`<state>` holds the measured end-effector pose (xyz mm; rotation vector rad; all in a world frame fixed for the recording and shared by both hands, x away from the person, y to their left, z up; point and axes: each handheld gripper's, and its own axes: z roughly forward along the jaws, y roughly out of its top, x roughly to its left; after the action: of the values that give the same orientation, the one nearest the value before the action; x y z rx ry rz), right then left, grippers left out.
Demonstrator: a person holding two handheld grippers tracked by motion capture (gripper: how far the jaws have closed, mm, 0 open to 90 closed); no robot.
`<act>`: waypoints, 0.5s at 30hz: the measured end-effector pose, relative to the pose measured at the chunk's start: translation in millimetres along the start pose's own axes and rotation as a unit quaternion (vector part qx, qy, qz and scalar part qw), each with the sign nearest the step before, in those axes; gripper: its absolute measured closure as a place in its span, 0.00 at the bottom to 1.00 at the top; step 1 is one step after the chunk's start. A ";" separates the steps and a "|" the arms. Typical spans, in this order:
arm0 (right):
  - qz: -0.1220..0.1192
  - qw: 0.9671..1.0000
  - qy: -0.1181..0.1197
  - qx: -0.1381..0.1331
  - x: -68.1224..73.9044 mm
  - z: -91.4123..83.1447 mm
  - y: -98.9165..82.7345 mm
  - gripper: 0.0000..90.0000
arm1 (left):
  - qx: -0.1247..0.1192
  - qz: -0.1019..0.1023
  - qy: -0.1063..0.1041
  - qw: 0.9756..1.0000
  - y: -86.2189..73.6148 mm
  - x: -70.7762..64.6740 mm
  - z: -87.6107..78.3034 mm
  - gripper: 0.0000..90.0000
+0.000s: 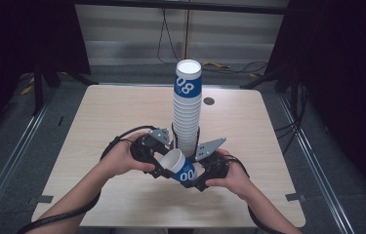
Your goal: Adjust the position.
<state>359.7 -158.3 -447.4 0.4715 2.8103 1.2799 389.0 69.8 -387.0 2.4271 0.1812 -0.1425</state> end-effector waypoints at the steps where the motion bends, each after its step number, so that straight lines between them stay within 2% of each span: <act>1: -0.002 1.000 -0.003 0.001 0.1 -0.1 -0.4 0.15 | 0.000 -0.002 -0.001 1.000 -0.5 0.0 -0.9 0.24; 3: -0.001 1.000 -0.004 0.001 -0.7 -0.7 -1.5 0.14 | 0.007 0.001 0.002 1.000 -0.9 0.3 -2.9 0.24; 10: 0.006 1.000 -0.012 0.002 -2.6 -7.4 -1.8 0.14 | 0.019 -0.010 0.015 1.000 -4.3 2.1 -9.5 0.24; 11: 0.006 1.000 -0.010 0.000 -2.9 -7.8 -1.9 0.14 | 0.021 -0.012 0.011 1.000 -4.9 3.0 -9.8 0.24; 15: 0.006 1.000 -0.015 0.005 -2.9 -9.7 -1.9 0.14 | 0.037 -0.017 0.025 0.999 -9.5 5.6 -10.8 0.24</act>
<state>360.6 -167.3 -442.7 0.5036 2.7952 1.2520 393.5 84.5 -385.7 2.5035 0.2449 -0.1053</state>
